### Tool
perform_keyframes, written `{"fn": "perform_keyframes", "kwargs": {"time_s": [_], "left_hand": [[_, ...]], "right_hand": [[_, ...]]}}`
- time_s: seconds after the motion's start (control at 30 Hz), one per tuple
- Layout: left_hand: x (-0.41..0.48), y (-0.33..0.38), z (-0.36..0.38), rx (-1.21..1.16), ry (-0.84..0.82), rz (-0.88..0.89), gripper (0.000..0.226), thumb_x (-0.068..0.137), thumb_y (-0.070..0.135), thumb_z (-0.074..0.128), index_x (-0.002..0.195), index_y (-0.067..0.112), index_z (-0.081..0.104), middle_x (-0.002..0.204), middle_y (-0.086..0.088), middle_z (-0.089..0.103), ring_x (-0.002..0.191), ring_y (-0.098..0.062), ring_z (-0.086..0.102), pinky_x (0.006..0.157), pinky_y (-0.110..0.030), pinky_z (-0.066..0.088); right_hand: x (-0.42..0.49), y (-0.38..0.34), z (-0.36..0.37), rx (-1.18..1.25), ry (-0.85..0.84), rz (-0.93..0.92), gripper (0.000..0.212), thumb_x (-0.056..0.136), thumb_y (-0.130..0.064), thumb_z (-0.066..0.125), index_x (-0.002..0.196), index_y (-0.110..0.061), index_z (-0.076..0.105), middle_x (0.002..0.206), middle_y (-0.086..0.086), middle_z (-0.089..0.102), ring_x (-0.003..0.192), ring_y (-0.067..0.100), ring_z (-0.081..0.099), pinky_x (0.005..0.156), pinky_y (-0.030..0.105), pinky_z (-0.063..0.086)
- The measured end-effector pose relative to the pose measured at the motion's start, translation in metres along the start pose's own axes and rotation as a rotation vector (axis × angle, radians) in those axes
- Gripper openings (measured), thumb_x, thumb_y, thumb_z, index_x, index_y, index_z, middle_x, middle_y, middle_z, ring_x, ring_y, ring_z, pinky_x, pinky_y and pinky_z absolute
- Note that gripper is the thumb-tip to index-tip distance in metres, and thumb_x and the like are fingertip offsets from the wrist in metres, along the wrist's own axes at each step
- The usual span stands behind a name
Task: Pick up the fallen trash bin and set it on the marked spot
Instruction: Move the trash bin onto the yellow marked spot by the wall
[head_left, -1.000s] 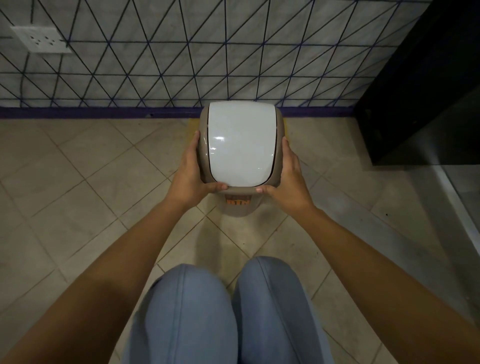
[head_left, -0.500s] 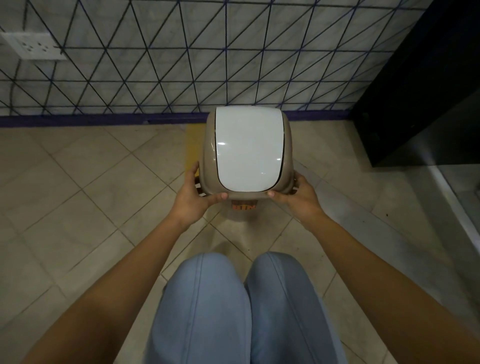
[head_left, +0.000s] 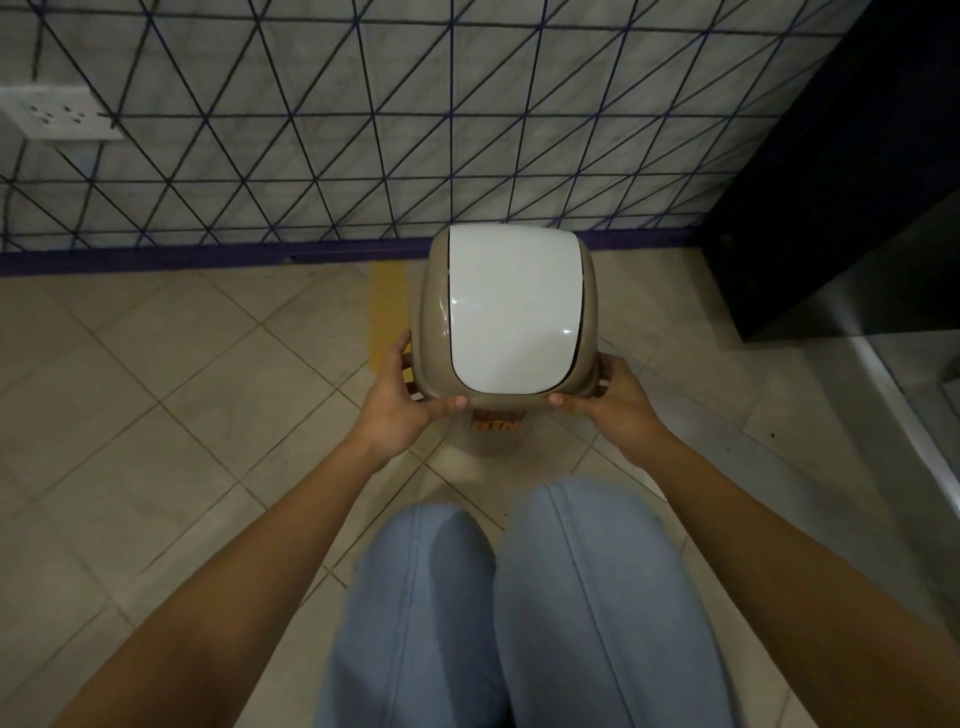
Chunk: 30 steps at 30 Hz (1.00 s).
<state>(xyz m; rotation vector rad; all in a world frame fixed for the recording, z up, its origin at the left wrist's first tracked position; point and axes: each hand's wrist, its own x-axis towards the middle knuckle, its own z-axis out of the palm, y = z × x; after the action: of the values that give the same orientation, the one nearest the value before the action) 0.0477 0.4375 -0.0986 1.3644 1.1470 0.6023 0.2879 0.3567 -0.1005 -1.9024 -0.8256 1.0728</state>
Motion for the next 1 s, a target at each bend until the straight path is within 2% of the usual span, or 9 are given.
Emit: {"fn": "perform_keyframes", "kwargs": {"time_s": [0.13, 0.23, 0.33, 0.77, 1.0], "left_hand": [[0.009, -0.001, -0.001, -0.044, -0.012, -0.001, 0.103, 0.065, 0.017, 0.082, 0.145, 0.025, 0.016, 0.131, 0.003, 0.042, 0.106, -0.009, 0.049, 0.064, -0.006, 0.047], [0.012, -0.004, -0.001, -0.046, -0.011, -0.002, 0.104, 0.065, 0.017, 0.082, 0.144, 0.024, 0.015, 0.134, 0.003, 0.040, 0.114, -0.016, 0.048, 0.070, -0.011, 0.048], [0.015, -0.004, 0.001, -0.079, -0.004, 0.001, 0.104, 0.065, 0.016, 0.082, 0.144, 0.024, 0.015, 0.134, 0.006, 0.040, 0.115, -0.015, 0.046, 0.073, -0.013, 0.047], [0.030, 0.008, 0.007, -0.097, -0.016, 0.031, 0.099, 0.070, 0.016, 0.078, 0.144, 0.024, 0.012, 0.136, 0.011, 0.034, 0.119, -0.013, 0.040, 0.079, -0.012, 0.042], [0.029, 0.006, 0.008, -0.107, -0.014, 0.036, 0.098, 0.071, 0.015, 0.077, 0.144, 0.025, 0.012, 0.136, 0.010, 0.035, 0.112, -0.006, 0.043, 0.069, -0.004, 0.045]], "right_hand": [[0.009, -0.002, -0.003, 0.022, -0.034, -0.002, 0.091, 0.062, -0.021, 0.084, 0.136, -0.010, 0.032, 0.134, 0.005, 0.046, 0.110, 0.013, 0.048, 0.088, 0.025, 0.041], [0.012, 0.000, -0.002, 0.032, -0.041, -0.007, 0.092, 0.061, -0.022, 0.084, 0.136, -0.011, 0.031, 0.136, 0.005, 0.045, 0.114, 0.015, 0.047, 0.095, 0.028, 0.042], [0.017, -0.005, -0.005, 0.034, -0.058, -0.006, 0.095, 0.060, -0.022, 0.084, 0.137, -0.010, 0.030, 0.138, 0.006, 0.043, 0.117, 0.016, 0.047, 0.101, 0.034, 0.042], [0.033, -0.015, -0.012, 0.056, -0.086, -0.033, 0.088, 0.065, -0.017, 0.081, 0.136, -0.006, 0.032, 0.136, 0.008, 0.046, 0.118, 0.018, 0.048, 0.101, 0.034, 0.042], [0.035, -0.015, -0.012, 0.034, -0.081, -0.038, 0.089, 0.063, -0.021, 0.083, 0.135, -0.008, 0.032, 0.133, 0.006, 0.046, 0.117, 0.018, 0.049, 0.102, 0.036, 0.043]]}}
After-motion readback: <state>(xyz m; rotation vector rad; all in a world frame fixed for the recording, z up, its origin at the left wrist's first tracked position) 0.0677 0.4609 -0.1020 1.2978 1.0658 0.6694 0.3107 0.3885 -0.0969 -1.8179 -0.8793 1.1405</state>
